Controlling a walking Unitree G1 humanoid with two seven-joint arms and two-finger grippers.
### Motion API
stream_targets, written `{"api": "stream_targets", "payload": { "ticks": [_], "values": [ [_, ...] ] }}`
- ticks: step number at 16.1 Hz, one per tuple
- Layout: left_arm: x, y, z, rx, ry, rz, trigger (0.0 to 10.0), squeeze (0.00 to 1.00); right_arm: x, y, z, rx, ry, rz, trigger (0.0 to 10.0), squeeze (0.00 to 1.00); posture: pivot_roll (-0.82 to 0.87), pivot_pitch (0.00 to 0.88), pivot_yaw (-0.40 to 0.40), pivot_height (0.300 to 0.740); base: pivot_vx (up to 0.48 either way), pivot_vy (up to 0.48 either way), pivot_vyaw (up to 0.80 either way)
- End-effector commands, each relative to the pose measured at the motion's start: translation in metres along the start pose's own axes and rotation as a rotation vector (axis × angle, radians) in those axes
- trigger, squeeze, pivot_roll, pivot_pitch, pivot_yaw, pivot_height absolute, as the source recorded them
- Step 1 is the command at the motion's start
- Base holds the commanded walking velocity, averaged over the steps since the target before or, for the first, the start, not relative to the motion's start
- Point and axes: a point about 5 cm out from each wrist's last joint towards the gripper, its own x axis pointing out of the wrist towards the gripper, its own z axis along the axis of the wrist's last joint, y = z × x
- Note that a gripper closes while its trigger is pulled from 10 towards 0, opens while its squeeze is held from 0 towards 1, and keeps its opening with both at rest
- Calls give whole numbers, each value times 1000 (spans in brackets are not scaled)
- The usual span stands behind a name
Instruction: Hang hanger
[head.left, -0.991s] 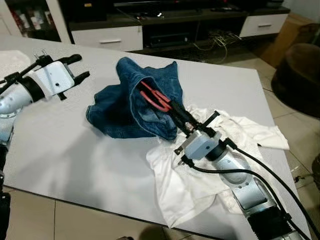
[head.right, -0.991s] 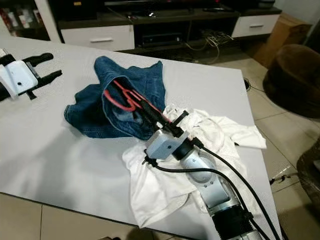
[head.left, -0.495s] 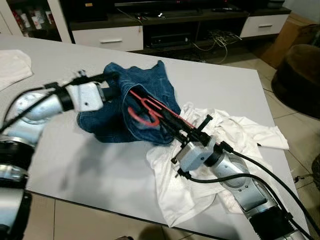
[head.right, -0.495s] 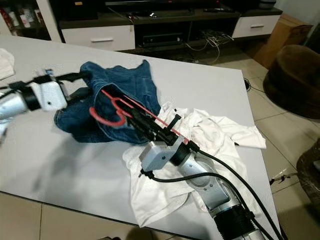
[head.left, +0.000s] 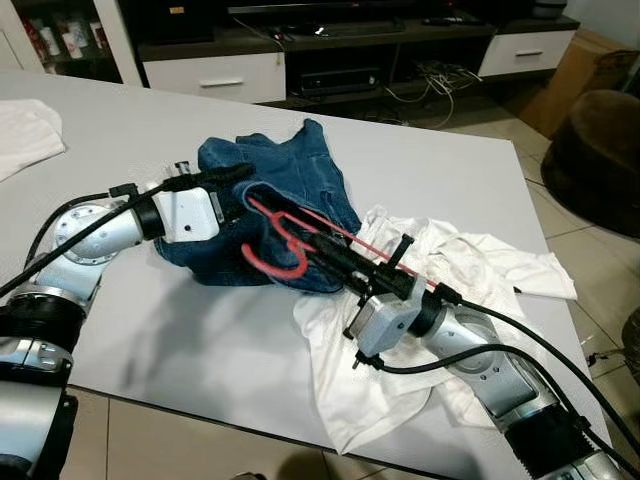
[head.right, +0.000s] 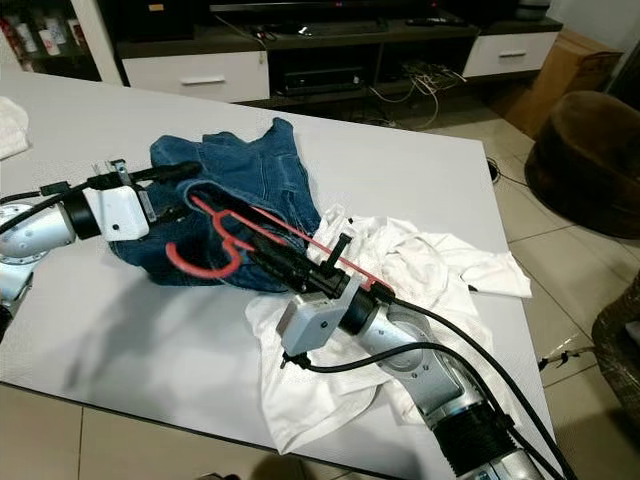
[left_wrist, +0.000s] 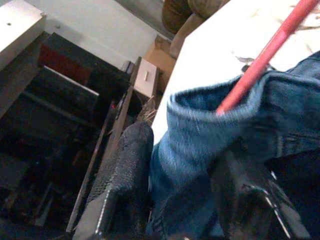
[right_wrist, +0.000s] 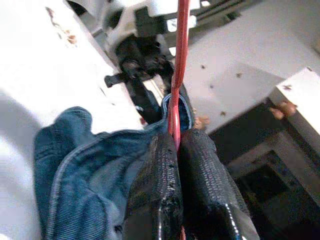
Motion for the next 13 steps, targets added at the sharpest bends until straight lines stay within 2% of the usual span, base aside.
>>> {"api": "stream_targets", "payload": {
  "ticks": [1,2,5,8,9,10,13],
  "values": [
    [11,0,10,25,-58,-32,10000,0,6,1,7,-14,-60,44,10000,0,47,63,-8,740,0,0,0],
    [20,-11,17,17,-108,-78,10000,0,9,-1,7,-15,-67,44,10000,0,48,61,-6,740,0,0,0],
    [29,-28,25,-5,-167,-135,10000,0,13,-2,8,-16,-80,38,10000,0,47,60,-2,740,0,0,0],
    [28,-32,25,-9,-167,-158,9843,0,11,-3,8,-18,-79,36,10000,0,45,61,-1,740,0,0,0],
    [26,-32,24,-11,-164,-178,784,0,10,-4,7,-17,-78,33,10000,0,48,63,-3,740,0,0,0],
    [24,-32,23,-12,-156,-189,0,0,10,-5,7,-16,-80,32,10000,0,48,64,-3,740,0,0,0],
    [22,-33,23,-13,-152,-202,0,0,11,-12,11,-22,-114,-13,10000,0,55,61,-6,740,0,0,0]
  ]
}}
